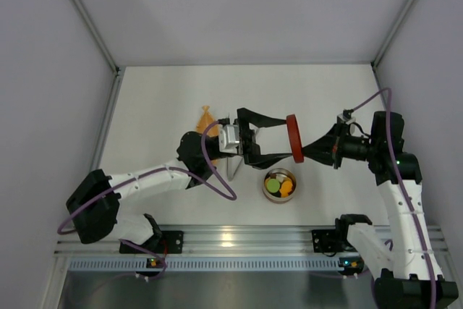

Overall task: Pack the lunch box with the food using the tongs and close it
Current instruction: Pick up the box lid from the center of the board.

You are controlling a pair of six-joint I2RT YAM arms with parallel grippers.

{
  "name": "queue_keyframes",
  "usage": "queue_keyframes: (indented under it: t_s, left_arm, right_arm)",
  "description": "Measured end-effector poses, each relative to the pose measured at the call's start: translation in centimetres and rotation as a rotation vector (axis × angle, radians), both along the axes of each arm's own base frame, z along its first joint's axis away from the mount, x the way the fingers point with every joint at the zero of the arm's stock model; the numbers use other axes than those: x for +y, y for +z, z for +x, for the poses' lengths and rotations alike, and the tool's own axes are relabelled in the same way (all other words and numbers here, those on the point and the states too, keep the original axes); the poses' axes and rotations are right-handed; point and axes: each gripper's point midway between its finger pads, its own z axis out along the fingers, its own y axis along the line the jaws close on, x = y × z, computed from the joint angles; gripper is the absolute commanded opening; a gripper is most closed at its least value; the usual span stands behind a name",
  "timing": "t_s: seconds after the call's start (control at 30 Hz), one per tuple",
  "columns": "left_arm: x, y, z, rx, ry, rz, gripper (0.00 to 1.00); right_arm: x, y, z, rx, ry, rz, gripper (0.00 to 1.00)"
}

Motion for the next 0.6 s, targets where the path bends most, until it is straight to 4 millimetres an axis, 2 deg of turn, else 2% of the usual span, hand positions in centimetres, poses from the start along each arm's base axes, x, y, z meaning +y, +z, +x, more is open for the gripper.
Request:
queue_keyframes:
  t_s: [0.23,0.6]
  left_arm:
    - [-0.5,0.0,-0.1,-0.009,-0.021,0.011,0.80]
    - [-1.5,-1.8,0.5,0.017,-0.025,0.061,0.79]
  right_arm:
    - [0.0,0.5,-0.1,-0.005,-0.001,-0.001,0.00]
    - [-0.1,1.1,-0.1,-0.011,-0.015,-0.012,0.00]
